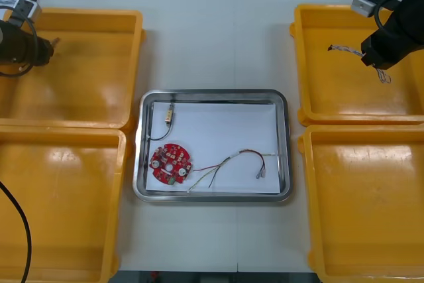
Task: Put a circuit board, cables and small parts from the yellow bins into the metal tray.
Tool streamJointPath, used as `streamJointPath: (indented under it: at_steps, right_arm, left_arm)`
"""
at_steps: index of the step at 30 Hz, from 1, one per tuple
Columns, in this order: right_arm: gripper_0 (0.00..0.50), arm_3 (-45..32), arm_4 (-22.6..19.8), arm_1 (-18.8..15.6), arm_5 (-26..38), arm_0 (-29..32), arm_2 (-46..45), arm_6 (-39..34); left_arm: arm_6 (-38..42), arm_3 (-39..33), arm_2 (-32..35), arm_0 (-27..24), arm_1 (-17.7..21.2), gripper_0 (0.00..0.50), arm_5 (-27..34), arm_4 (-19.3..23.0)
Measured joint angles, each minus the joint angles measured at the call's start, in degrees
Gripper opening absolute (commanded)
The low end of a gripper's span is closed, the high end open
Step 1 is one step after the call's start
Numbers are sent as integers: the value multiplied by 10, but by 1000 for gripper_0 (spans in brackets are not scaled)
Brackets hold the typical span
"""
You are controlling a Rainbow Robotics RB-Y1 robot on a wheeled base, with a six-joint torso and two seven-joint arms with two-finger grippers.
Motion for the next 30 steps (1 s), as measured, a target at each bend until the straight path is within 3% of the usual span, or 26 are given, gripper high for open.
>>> streamJointPath:
  at_steps: [4,9,12,16,21,26,30]
  right_arm:
    - [0,-41,-5,0,30,0,-6,0]
    - [0,-94,-21,0,64,0,-7,0]
    - [0,-111,-48,-1,73,0,-7,0]
    - [0,-123,-78,-1,75,0,-7,0]
    - [0,-156,-85,0,76,0,-1,0]
    - [0,-201,-81,1,69,0,45,18]
    - [0,-223,-66,6,46,0,93,29]
  left_arm:
    - [0,8,0,0,0,500,-7,0]
    - [0,11,0,0,0,466,-9,0]
    - [0,14,0,0,0,410,-12,0]
    - [0,16,0,0,0,244,-12,0]
    - [0,17,0,0,0,100,-12,0]
    - [0,17,-1,0,0,4,-12,0]
    - [0,17,-1,0,0,0,-12,0]
